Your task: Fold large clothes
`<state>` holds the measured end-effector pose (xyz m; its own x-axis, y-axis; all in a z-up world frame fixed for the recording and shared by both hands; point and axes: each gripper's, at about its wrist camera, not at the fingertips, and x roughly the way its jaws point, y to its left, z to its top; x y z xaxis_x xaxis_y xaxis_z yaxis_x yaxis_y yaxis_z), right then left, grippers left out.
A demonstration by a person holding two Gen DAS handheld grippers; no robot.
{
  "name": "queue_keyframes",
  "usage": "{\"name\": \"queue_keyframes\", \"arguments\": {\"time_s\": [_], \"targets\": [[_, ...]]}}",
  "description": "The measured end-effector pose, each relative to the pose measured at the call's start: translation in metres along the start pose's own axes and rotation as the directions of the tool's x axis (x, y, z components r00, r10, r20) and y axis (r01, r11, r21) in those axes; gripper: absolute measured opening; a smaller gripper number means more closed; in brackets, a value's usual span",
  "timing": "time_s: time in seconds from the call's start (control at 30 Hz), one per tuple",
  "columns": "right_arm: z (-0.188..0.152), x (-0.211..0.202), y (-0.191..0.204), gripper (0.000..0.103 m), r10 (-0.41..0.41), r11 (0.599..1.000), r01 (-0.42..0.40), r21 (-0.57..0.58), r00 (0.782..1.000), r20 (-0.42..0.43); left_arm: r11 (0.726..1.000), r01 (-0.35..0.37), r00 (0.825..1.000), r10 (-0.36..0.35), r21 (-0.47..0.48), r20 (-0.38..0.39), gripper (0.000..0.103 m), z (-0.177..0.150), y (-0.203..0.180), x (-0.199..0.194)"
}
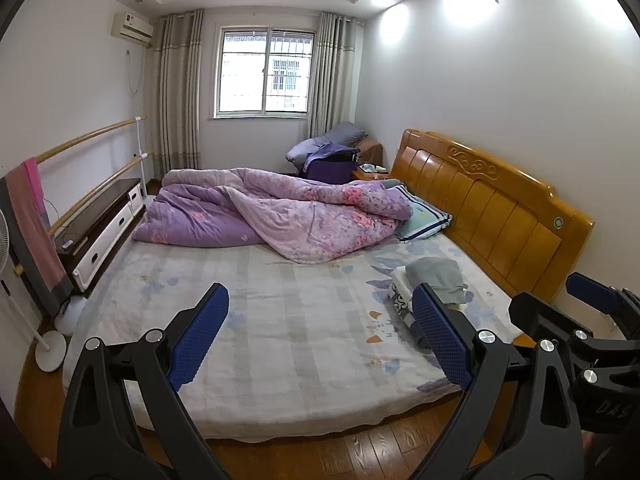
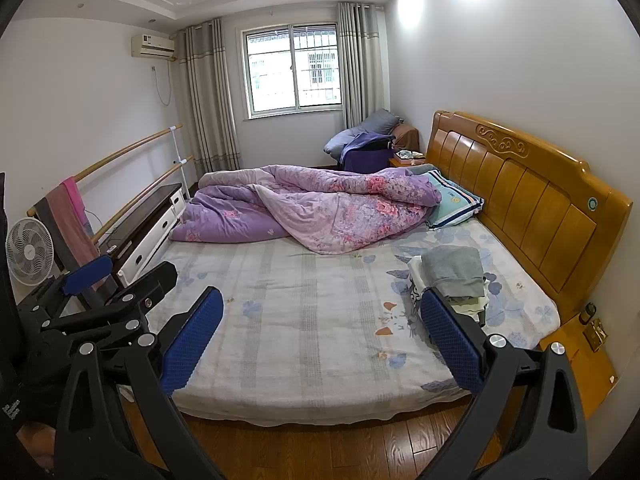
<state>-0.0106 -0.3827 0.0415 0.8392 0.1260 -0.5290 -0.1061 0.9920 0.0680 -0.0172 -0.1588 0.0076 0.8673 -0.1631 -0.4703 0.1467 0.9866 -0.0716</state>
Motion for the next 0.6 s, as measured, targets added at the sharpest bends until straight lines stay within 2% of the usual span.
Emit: {"name": "queue_keyframes", "arguments": {"time_s": [0.3,0.6], "targets": [[-0.0023,0.0036,0.0058,0.095,0.003,1.0,-0.003,0.004,1.0,-0.002,0.999,-0.022,0.999,0.021,0.024,0.043,0.094,0.0004,-0.0015,-0.0038],[-0.0023,0.0044,0.0051,0.095,0.003,1.0,-0.003,0.004,1.0,-0.005,0.999,-0.025,0.999,0.024,0.025,0.03,0.094,0.0031,-0.0016,-0.0005]]}}
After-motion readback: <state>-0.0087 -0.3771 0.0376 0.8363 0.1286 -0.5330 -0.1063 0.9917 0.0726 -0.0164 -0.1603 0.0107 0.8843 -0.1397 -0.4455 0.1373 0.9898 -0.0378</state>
